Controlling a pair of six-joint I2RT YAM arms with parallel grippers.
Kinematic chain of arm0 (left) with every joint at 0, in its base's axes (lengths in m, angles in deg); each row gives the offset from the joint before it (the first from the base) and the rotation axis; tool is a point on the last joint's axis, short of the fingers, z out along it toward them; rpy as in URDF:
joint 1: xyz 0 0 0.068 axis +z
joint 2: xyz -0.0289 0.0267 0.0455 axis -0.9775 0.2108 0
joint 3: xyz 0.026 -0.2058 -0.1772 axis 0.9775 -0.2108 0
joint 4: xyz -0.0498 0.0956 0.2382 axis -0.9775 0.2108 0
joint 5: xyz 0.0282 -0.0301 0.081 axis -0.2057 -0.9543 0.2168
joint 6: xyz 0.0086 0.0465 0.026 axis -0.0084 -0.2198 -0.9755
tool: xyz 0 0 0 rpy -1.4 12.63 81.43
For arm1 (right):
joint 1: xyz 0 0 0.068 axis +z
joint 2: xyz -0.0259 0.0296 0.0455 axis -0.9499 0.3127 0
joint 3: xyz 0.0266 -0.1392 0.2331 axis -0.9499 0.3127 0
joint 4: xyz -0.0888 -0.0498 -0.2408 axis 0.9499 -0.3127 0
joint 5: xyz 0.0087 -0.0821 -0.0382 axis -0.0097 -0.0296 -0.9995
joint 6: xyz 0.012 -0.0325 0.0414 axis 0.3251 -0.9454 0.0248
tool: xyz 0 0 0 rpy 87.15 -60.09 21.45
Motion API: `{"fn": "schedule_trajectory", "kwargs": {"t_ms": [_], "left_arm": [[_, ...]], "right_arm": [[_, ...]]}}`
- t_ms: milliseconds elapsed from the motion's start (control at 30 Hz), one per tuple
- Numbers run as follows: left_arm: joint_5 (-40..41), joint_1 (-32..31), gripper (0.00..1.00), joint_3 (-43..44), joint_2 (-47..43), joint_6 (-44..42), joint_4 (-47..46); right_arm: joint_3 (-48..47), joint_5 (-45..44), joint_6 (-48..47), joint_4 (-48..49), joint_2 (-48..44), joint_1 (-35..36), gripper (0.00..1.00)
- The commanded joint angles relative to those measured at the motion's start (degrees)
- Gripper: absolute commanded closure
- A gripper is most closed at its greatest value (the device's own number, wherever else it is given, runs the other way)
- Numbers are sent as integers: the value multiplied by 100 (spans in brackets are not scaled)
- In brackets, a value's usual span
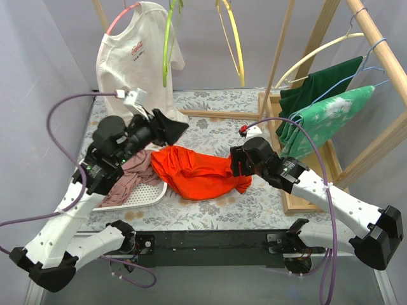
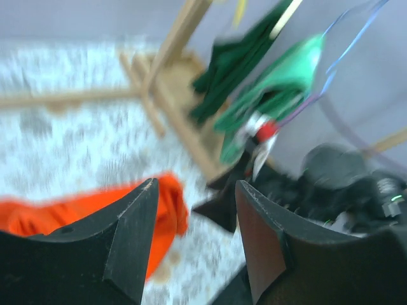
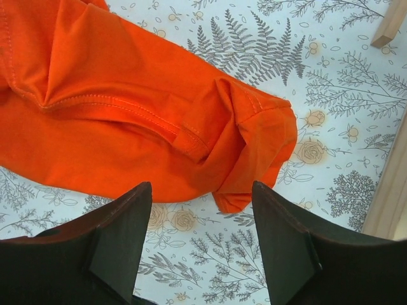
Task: Place the t-shirt on the hanger
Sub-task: Pick up the hanger from the clothesline.
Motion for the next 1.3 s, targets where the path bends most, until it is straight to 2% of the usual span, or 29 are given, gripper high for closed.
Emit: {"fn": "schedule_trajectory", "kwargs": {"t_ms": [0,100,200,233,300,333,467,633,900,1000,1100,1267], "left_arm": [[1300,32,48,1479,446,-691,-119],[2094,40,47,2378,1219,-1260,-84],[2325,128,44,3731,2019,-1841,204],[2360,163,43,4596,2675,-1939,615],[2387,294,43,5331,3285,-2124,960],[2422,321,43,6013,3767,-2264,1179],[2781,409,43,6976,4621,-2739,1349],[3081,453,44,6724,4773,-3056,928],[2924,559,51,6267,4774,-2995,918],[2704,568,51,6082,4458,-2943,734],[2431,647,51,6248,4290,-2811,751],[2220,717,47,5643,3605,-2854,260]], "right_arm": [[-420,227,-254,423,165,-9,28],[-446,412,-307,494,306,-9,28],[-403,518,-334,511,377,-9,28],[-385,544,-342,520,394,-9,28],[-359,606,-360,547,386,-9,28],[-350,615,-360,555,377,-9,28],[-323,685,-360,564,324,-9,27],[-253,746,-369,564,245,-9,27],[-121,826,-334,643,280,-9,27],[-86,834,-316,661,306,-17,27],[-86,843,-325,687,341,-9,27],[-68,905,-342,713,403,-9,27]]}}
